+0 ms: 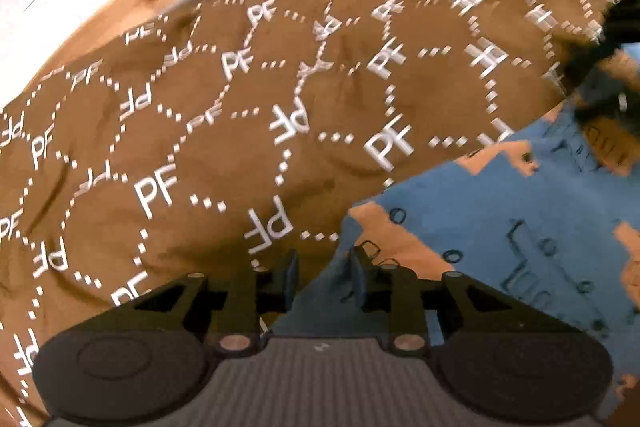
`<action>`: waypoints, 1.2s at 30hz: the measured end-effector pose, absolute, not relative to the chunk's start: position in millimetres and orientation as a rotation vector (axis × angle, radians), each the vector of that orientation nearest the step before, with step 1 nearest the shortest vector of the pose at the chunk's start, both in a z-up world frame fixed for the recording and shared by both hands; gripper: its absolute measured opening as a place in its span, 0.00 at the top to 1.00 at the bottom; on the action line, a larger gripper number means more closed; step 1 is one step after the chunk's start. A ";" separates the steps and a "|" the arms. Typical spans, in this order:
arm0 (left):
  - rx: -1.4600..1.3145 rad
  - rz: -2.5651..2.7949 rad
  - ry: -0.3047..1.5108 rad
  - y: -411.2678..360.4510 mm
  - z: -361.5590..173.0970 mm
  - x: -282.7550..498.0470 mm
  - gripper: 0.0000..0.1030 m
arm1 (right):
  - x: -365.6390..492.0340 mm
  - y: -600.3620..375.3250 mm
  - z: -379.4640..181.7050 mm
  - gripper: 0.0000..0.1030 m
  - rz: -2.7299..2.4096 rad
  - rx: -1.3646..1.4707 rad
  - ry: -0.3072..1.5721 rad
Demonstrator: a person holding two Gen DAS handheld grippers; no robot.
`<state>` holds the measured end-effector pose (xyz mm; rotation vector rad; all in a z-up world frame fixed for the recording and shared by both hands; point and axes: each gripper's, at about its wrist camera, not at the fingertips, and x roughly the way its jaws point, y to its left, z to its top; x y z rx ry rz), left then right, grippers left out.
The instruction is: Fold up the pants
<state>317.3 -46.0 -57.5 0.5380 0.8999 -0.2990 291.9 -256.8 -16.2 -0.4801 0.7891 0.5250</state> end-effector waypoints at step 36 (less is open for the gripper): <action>0.604 -0.766 0.642 -312.8 -67.9 298.1 0.38 | 171.8 -506.0 25.9 0.37 0.242 0.111 0.837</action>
